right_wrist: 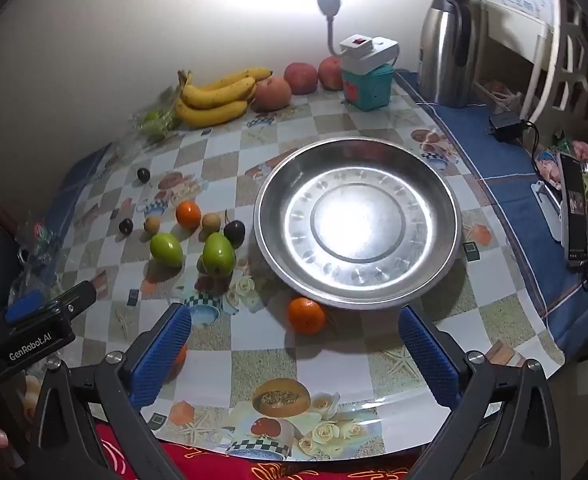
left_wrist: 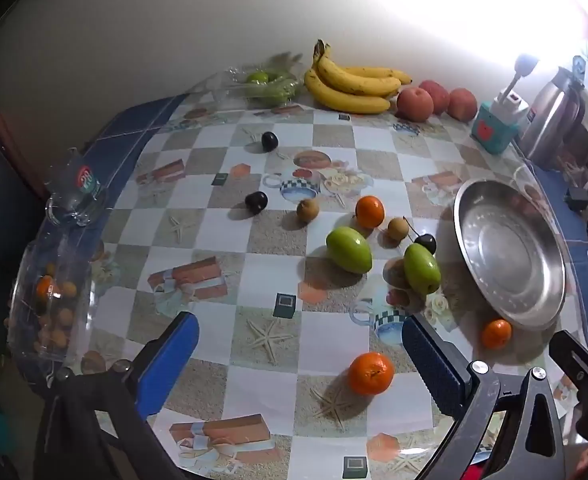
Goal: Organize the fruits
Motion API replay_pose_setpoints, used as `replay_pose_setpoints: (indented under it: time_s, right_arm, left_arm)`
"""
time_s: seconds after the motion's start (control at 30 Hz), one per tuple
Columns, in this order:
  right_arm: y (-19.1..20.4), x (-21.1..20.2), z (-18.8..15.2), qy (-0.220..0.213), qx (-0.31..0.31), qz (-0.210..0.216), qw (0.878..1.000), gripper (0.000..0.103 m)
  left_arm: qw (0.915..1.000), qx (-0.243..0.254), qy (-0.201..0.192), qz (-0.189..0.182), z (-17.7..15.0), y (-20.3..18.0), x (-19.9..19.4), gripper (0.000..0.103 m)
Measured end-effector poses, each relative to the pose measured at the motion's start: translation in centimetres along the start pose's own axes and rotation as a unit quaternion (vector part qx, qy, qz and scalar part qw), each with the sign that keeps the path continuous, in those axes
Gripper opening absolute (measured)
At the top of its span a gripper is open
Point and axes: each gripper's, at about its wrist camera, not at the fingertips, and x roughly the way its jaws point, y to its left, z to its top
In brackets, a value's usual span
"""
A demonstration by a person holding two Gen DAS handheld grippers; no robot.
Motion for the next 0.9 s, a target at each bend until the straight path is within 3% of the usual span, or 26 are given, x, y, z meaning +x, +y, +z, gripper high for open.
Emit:
replay_pose_setpoints:
  time_s: [0.1,0.17,0.23,0.27,0.3,0.9]
  right_arm:
    - [0.0,-0.2,-0.6,0.0,-0.014,-0.012,1.0,0.103]
    - [0.3,0.6,0.0,0.028,-0.021,-0.024,0.999,0.103]
    - [0.4,1.0,-0.7,0.018,-0.029,-0.03,0.999,0.103]
    - [0.3,0.9,-0.9,0.014,-0.028,-0.029,0.999,0.103]
    - [0.1,1.1,-0.9,0.02,-0.031,-0.031,0.999,0.103]
    - [0.8,1.7,-0.4,0.018,-0.023,-0.029,0.999,0.103]
  left_arm:
    - [0.9997,0.001,-0.003,0.024,-0.5,-1.5,-0.8,0.103]
    - [0.9991,0.002,-0.001,0.042,-1.0,-3.3,-1.3,0.103]
    - [0.9986,0.001,0.001,0.053,-1.6,-5.8,-2.0,0.103]
    - [0.9994,-0.02,0.019,-0.021,-0.7,-2.5,0.5,0.103]
    - [0.9979,-0.026,0.028,-0.053,0.0,0.8,1.4,0.103]
    - [0.998,-0.026,0.032,-0.047,-0.2,0.8,1.7,0.103]
